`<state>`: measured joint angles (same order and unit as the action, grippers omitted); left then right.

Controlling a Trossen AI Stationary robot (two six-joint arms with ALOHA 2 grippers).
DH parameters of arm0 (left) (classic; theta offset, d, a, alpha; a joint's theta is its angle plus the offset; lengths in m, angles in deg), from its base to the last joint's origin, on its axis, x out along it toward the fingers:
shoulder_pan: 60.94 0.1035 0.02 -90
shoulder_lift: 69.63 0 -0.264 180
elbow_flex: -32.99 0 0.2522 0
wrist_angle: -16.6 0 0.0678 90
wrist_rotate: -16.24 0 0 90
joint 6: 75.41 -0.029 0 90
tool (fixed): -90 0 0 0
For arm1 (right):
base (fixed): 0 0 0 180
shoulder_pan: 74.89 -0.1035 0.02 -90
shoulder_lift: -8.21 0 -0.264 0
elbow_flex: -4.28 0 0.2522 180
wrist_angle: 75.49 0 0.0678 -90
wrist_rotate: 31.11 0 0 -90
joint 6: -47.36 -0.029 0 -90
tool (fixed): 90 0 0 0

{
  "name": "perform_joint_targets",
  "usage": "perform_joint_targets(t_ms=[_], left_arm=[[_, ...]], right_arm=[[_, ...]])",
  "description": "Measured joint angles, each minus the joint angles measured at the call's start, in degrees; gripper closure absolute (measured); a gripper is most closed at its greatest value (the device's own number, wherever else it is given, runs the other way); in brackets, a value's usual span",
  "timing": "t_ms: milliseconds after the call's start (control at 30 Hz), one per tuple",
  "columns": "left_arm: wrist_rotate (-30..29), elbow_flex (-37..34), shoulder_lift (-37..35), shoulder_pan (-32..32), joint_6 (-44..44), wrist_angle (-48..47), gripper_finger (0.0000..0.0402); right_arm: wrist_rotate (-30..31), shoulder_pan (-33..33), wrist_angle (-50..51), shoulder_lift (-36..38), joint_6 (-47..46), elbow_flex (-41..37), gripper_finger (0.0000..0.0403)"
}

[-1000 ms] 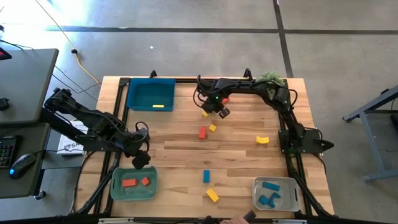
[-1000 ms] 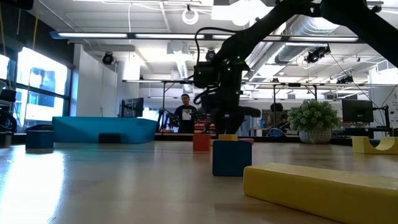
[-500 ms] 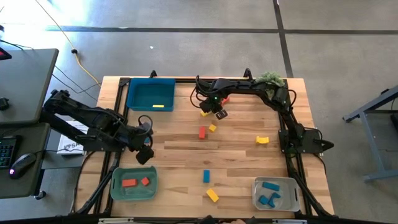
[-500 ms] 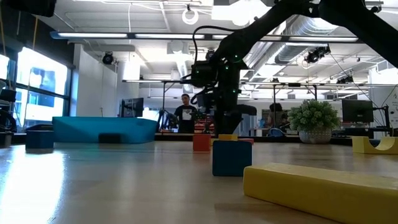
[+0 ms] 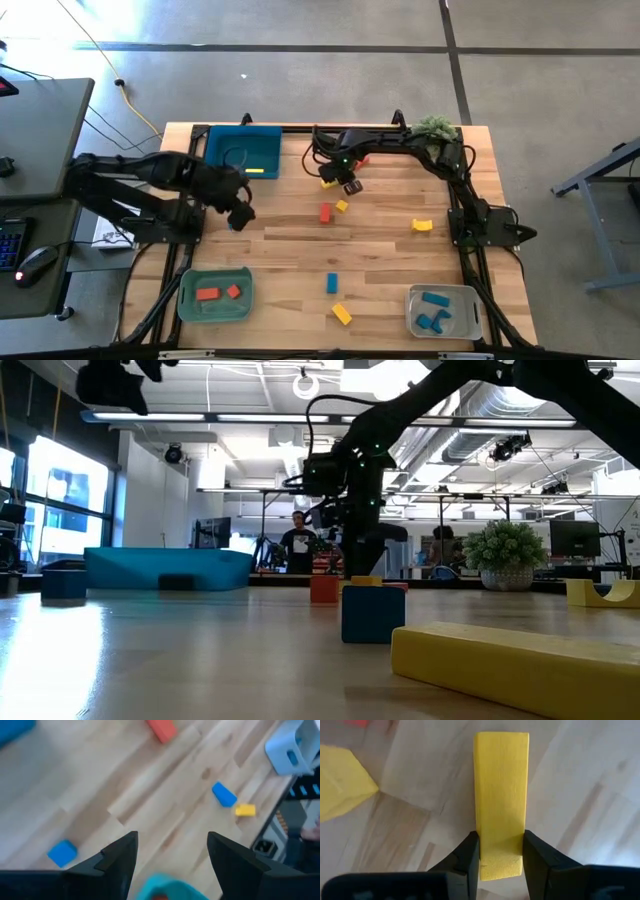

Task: Sort & place blocks by color
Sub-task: Put the top yellow block into the dark blue bin

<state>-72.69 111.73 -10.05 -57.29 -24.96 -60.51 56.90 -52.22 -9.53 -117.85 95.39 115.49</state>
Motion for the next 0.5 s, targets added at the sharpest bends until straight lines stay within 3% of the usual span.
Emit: perform_joint_targets(t_ms=[500], left_arm=[[2.8,0.0,0.0,20.7,-14.1,0.3,0.0172]], right_arm=[[0.0,0.1,8.2,0.1,-5.4,16.2,0.0314]])
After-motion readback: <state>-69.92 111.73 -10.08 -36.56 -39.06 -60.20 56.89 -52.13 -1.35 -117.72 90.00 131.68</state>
